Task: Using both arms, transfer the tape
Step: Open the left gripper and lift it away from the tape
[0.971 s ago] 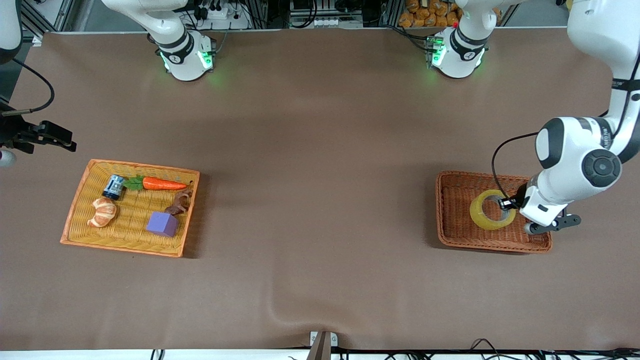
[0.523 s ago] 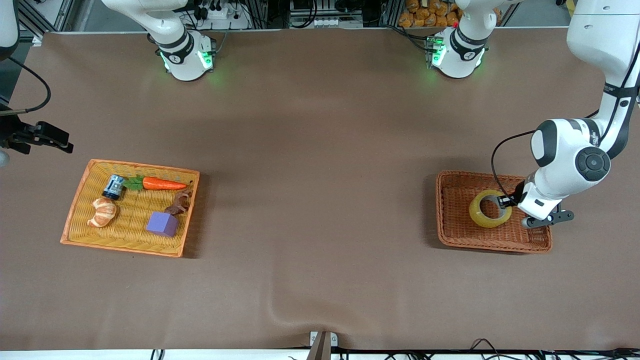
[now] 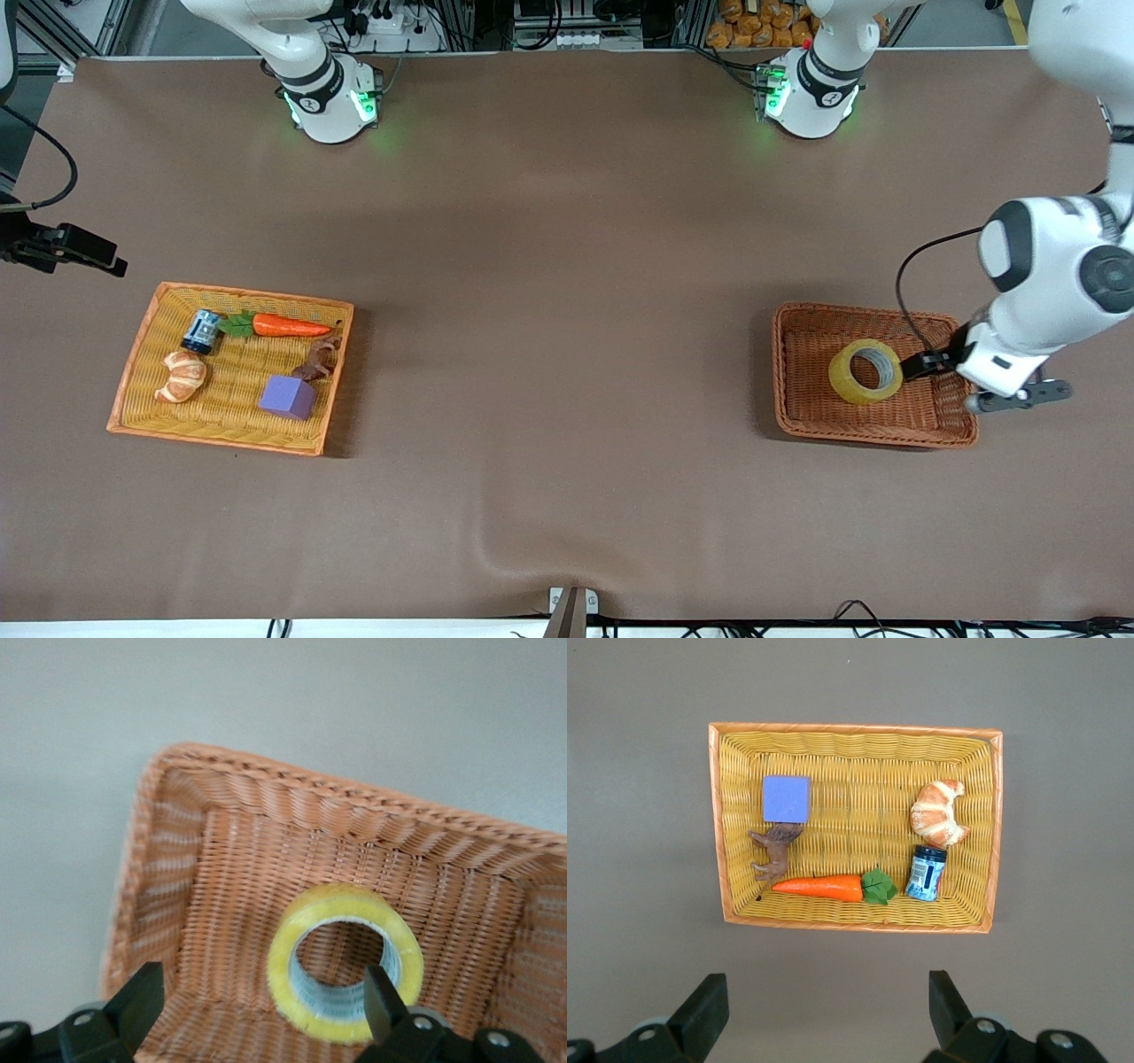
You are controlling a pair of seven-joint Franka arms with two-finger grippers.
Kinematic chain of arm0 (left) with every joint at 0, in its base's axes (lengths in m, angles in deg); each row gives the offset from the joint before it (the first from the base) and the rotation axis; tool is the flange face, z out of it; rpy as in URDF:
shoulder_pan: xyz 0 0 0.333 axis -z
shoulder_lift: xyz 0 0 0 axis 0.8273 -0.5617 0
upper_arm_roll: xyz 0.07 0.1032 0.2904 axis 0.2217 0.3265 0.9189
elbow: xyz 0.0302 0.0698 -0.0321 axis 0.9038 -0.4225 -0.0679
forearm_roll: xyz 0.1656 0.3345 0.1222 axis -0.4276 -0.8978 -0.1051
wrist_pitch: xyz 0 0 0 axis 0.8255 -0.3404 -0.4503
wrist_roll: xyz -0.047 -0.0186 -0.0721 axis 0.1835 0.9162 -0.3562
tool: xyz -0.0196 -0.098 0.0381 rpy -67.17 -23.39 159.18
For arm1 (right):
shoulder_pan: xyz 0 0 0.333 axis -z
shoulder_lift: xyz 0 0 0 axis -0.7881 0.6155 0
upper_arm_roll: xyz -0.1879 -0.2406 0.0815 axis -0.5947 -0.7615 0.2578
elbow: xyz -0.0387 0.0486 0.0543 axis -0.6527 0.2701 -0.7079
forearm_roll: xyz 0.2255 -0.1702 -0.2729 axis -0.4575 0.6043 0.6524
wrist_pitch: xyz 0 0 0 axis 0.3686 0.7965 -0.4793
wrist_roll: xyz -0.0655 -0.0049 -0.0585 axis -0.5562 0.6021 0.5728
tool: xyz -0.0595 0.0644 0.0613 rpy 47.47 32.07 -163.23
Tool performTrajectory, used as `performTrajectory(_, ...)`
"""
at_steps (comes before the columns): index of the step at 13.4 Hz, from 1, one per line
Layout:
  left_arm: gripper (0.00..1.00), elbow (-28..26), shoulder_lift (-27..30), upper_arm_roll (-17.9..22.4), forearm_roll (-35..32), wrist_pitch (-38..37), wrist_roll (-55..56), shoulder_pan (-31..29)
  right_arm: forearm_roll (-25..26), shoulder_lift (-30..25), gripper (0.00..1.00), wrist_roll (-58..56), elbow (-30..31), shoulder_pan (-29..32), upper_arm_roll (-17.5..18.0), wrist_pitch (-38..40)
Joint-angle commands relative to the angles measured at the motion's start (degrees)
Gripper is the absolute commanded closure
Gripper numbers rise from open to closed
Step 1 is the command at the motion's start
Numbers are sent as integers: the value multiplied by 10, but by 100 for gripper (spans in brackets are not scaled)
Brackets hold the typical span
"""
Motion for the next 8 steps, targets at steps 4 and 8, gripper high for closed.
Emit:
performTrajectory(4,0,84,120,-7,6,-165,-21,-4,-10,5,0,-3,-18,9,4,9)
performTrajectory(8,0,209,136,-24,20,-320,-21,0,-2,-3,0,-5,-41,7,4,18)
